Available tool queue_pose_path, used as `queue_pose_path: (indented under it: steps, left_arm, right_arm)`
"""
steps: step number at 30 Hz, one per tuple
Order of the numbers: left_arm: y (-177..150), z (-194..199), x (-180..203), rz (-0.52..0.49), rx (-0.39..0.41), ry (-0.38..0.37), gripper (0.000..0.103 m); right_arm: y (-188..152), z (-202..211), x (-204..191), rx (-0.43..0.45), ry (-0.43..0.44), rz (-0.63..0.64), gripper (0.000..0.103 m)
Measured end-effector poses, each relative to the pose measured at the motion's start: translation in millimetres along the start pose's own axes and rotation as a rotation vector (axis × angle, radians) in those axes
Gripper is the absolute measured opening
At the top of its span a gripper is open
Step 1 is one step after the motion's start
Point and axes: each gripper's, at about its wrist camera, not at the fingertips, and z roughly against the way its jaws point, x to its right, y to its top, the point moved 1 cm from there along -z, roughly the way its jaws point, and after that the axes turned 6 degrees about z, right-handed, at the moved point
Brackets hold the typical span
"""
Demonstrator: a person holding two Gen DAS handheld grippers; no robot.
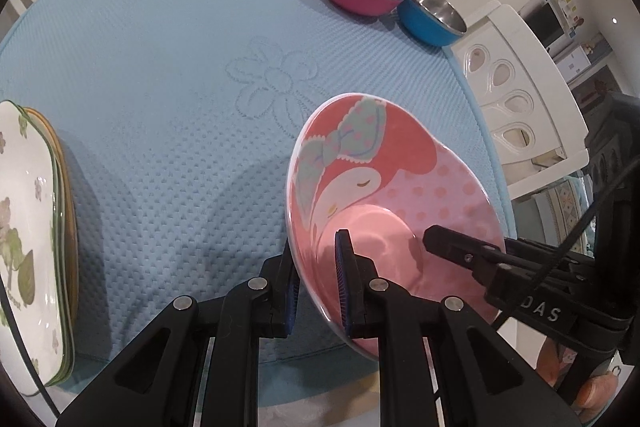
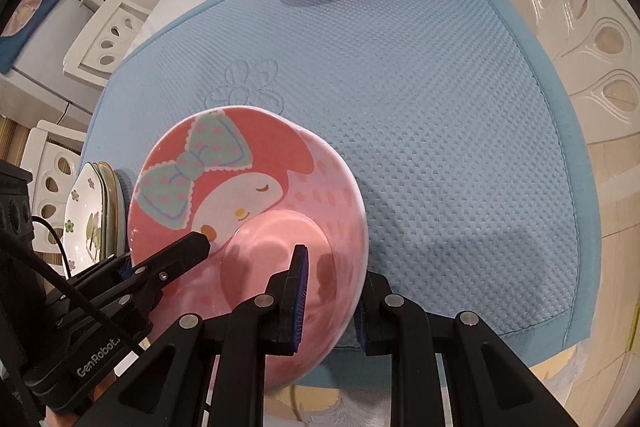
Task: Organize plates and bowls
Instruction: 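Carry the pink bowl with the left gripper and lower it onto the mat, then open the left gripper and withdraw from the pink bowl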
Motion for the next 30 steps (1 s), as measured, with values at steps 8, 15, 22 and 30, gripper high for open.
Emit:
queue_pose_path:
  steps: [8, 15, 22, 30]
  left_arm:
    - [0.6, 24.5, -6.6, -0.006, 0.037, 0.022, 0.014]
    - [0.4, 56.0, -7.1, 0.004, 0.092, 0.008, 0.014]
    - [-3.6, 91.6, 6.5, -0.027, 0.159, -0.027, 0.014]
    - [-3.7, 142.6, 32.2, -0.129, 0.278, -0.054, 0.020]
  right_arm:
    - [-2.0, 21.6, 13.3, 0.016, 0.019, -0.034, 0.019]
    - [-3.9, 54.2, 16.1, 0.059, 0.034, -0.054, 0.019]
    - [-5.2, 89.3, -2.4, 0.117, 0.046, -0.036, 0.019]
    - [-7.3, 139.1, -34.2, 0.223, 0.055, 0.012, 0.019]
